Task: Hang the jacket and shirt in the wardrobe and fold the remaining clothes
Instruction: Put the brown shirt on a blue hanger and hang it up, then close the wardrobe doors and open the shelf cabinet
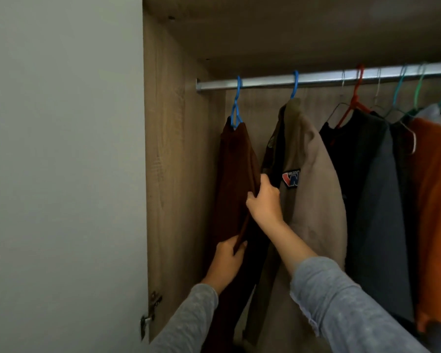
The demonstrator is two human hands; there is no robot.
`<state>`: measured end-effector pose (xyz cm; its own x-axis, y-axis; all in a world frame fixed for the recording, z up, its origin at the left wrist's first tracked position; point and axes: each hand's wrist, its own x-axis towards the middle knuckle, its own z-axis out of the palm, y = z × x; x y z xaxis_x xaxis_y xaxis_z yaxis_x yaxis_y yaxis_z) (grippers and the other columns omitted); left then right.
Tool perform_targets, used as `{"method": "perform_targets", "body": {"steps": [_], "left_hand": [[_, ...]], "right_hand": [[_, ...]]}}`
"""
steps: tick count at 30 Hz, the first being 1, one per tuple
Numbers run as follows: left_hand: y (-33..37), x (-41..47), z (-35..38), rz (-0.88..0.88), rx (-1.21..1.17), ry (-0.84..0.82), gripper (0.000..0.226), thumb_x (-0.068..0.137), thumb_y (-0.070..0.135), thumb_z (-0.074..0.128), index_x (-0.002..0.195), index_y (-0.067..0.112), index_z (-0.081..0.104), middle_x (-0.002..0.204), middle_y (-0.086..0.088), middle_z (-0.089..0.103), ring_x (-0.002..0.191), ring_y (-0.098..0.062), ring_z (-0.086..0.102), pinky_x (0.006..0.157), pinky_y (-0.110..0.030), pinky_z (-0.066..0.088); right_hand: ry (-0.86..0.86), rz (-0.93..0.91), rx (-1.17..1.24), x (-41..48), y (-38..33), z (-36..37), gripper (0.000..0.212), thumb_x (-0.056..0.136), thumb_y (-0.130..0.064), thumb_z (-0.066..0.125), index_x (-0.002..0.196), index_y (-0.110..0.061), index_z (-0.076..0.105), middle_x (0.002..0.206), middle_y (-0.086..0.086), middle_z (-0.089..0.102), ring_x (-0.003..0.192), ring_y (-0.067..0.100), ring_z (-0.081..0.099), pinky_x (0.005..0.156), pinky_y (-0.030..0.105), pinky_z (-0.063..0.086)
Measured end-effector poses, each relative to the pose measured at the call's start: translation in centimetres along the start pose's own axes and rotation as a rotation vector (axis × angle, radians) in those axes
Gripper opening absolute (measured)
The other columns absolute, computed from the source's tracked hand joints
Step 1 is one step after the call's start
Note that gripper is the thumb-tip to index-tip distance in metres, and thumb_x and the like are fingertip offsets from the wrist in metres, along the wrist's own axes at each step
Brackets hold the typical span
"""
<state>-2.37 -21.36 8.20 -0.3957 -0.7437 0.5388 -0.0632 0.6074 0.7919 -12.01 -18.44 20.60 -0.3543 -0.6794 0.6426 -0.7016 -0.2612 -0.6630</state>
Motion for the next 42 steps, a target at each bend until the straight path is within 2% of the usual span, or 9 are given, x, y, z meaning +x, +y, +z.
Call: {"method": "perform_targets", "body": {"steps": [4, 8, 12, 16, 20, 25, 33, 39, 42], "left_hand": [[1.1, -6.5, 0.7, -0.069, 0.026, -0.019, 0.018, 0.096, 0.018, 0.05, 0.101, 0.015, 0.068, 0.092, -0.002, 0.069, 0.084, -0.007, 0.065, 0.078, -0.024, 0.051], [3.6, -11.3, 1.5, -0.092, 0.041, 0.076, 0.017, 0.094, 0.018, 0.054, 0.108, 0.02, 0.063, 0.096, 0.006, 0.067, 0.088, -0.005, 0.062, 0.081, -0.025, 0.049], [8.1, -14.1, 3.6, -0.095, 0.073, 0.207, 0.034, 0.093, 0.02, 0.056, 0.125, 0.01, 0.052, 0.117, 0.002, 0.054, 0.108, -0.013, 0.052, 0.096, -0.03, 0.043], [13.6, -16.6, 7.2, -0.033, 0.036, 0.257, 0.034, 0.091, 0.009, 0.055, 0.125, 0.01, 0.051, 0.12, -0.001, 0.048, 0.113, -0.013, 0.046, 0.098, -0.026, 0.038], [18.9, -19.5, 12.5, 0.054, -0.024, 0.182, 0.03, 0.089, 0.0, 0.052, 0.119, 0.005, 0.055, 0.114, -0.002, 0.05, 0.112, -0.022, 0.051, 0.1, -0.032, 0.041], [26.7, -25.0, 20.8, 0.087, -0.138, 0.008, 0.026, 0.092, 0.001, 0.049, 0.117, 0.005, 0.056, 0.116, -0.003, 0.052, 0.113, -0.019, 0.051, 0.097, -0.029, 0.041], [41.6, -33.5, 32.7, 0.224, -0.37, -0.068, 0.017, 0.096, 0.008, 0.048, 0.108, 0.009, 0.06, 0.107, -0.003, 0.059, 0.101, -0.015, 0.056, 0.086, -0.02, 0.044], [53.2, -37.4, 38.3, 0.456, -0.42, -0.03, 0.021, 0.094, 0.006, 0.045, 0.108, 0.006, 0.061, 0.108, -0.004, 0.06, 0.1, -0.011, 0.056, 0.091, -0.022, 0.045], [58.0, -39.3, 40.3, 0.661, -0.299, -0.05, 0.023, 0.096, 0.012, 0.044, 0.113, 0.007, 0.059, 0.112, -0.005, 0.06, 0.107, -0.012, 0.053, 0.093, -0.011, 0.036]], "right_hand": [[-0.025, 0.109, -0.026, -6.7, 0.2, -1.4, 0.029, 0.09, -0.006, 0.055, 0.118, -0.011, 0.053, 0.105, 0.008, 0.062, 0.094, 0.023, 0.063, 0.08, 0.031, 0.055], [0.016, 0.149, -0.006, -12.3, -1.1, -5.3, 0.018, 0.086, 0.003, 0.054, 0.101, -0.004, 0.062, 0.082, 0.005, 0.062, 0.074, 0.015, 0.061, 0.058, 0.008, 0.044], [0.019, 0.22, 0.041, -16.7, -2.0, -11.6, 0.018, 0.081, 0.007, 0.054, 0.092, -0.005, 0.062, 0.08, 0.01, 0.068, 0.079, 0.022, 0.067, 0.073, 0.029, 0.055], [0.098, 0.289, 0.03, -21.4, -1.5, -20.4, 0.033, 0.08, 0.011, 0.042, 0.072, -0.018, 0.054, 0.076, 0.016, 0.066, 0.063, 0.022, 0.064, 0.066, 0.038, 0.054], [0.212, 0.352, -0.062, -26.2, -1.2, -30.1, 0.034, 0.079, 0.01, 0.044, 0.068, -0.021, 0.055, 0.074, 0.016, 0.067, 0.067, 0.027, 0.065, 0.061, 0.035, 0.053], [0.354, 0.356, -0.203, -33.4, -1.8, -42.4, 0.023, 0.077, 0.006, 0.049, 0.079, -0.012, 0.061, 0.079, 0.02, 0.069, 0.079, 0.032, 0.066, 0.076, 0.045, 0.055], [0.458, 0.148, -0.425, -45.1, -6.0, -58.2, 0.013, 0.087, 0.0, 0.055, 0.095, -0.005, 0.064, 0.084, 0.002, 0.064, 0.074, 0.012, 0.057, 0.065, 0.001, 0.04], [0.579, 0.044, -0.456, -52.1, -7.5, -66.6, 0.008, 0.089, -0.009, 0.056, 0.094, -0.014, 0.061, 0.083, -0.007, 0.064, 0.079, 0.002, 0.059, 0.073, 0.012, 0.043], [0.657, 0.058, -0.456, -54.7, -6.0, -69.6, 0.005, 0.091, -0.016, 0.054, 0.095, -0.016, 0.058, 0.089, -0.004, 0.064, 0.086, 0.009, 0.06, 0.076, 0.031, 0.05]]}}
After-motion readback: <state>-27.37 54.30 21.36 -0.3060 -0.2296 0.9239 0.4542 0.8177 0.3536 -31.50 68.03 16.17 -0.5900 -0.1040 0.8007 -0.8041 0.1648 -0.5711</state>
